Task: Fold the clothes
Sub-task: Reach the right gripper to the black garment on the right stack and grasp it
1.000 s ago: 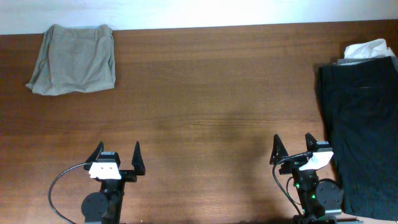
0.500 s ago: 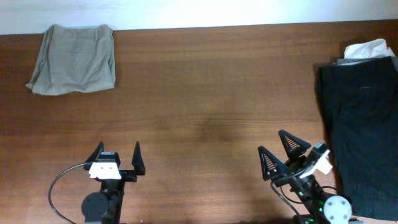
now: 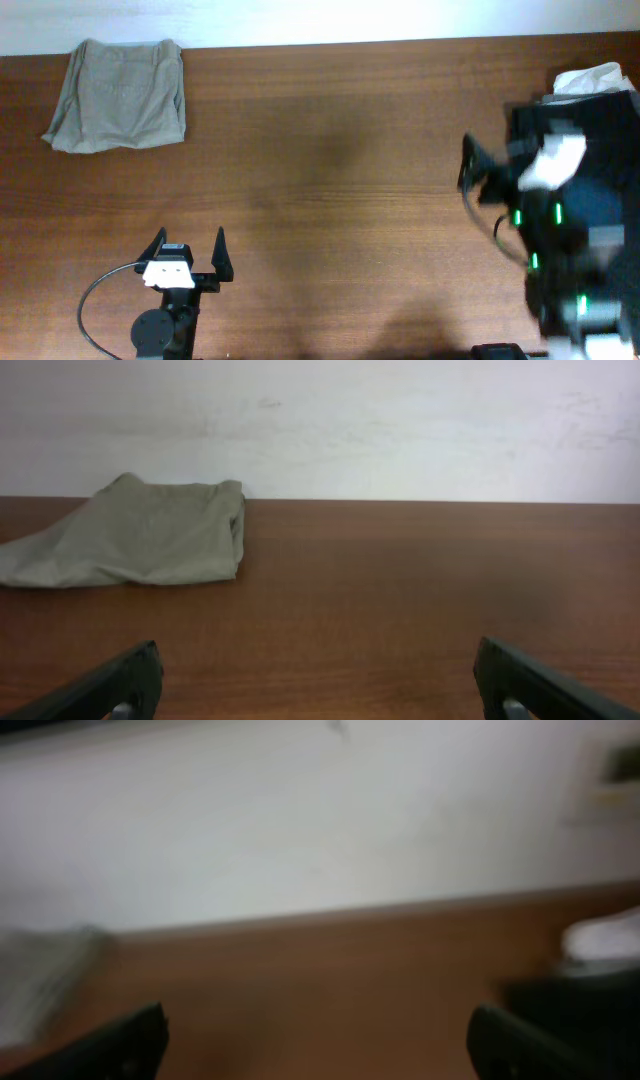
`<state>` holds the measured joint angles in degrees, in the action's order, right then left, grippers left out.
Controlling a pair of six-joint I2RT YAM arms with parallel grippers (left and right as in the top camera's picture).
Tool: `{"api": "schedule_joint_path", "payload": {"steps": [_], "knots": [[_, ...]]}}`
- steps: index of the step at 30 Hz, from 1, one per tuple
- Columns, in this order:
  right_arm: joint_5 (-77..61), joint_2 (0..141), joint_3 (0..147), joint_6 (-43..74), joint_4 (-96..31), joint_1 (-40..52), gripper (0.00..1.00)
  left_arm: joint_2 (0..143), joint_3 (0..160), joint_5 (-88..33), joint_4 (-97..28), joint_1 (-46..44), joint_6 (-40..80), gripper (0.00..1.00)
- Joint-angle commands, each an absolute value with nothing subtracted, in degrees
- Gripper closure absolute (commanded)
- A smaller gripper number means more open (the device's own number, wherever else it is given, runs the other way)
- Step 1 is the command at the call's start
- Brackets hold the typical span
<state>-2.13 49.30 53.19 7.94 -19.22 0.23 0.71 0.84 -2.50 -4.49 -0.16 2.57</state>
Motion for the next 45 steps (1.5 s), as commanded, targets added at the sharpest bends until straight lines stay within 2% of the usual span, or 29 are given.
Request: {"api": "schedule_joint_path", "payload": {"steps": [1,5,9,15,19,24,30,35,45], "knots": [[15.5,67.6,69.8,-0.7,-29.5,-0.1,0.01,0.3,0.5,-2.1,-4.6,0.2,1.7,0.01],[20.4,86.1,88.5,-3.2,-46.4,-0.1,0.02,0.3,0.5,-2.1,-4.6,0.2,1.7,0.01],[21.4,97.0,97.4,-3.2,-52.7,-0.1,0.01,0.3,0.5,-2.1,-4.6,0.2,1.7,0.01],[38.0,110.0,97.6,-4.3,-49.8,-1.5,0.02,0.3,0.5,-2.1,-4.6,0.2,1.7,0.01],[38.9,117.8,97.6,-3.6,-48.5,-2.0,0.01,0.3,0.5,-2.1,-4.6,0.2,1.7,0.01],[41.3,124.1,97.6,-4.5,-40.7,-2.7,0.01,0.3,0.5,-2.1,-4.6,0.2,1.7,0.01],[40.1,127.7,97.6,-4.5,-37.1,-5.6,0.01,0.3,0.5,-2.1,-4.6,0.2,1.7,0.01],[32.9,128.0,97.6,-4.5,-33.5,-9.1,0.01,0.3,0.5,-2.1,-4.6,0.2,1.7,0.01],[28.3,128.8,97.6,-4.5,-30.6,-9.5,0.01,0.3,0.5,-2.1,-4.6,0.2,1.7,0.01]]}}
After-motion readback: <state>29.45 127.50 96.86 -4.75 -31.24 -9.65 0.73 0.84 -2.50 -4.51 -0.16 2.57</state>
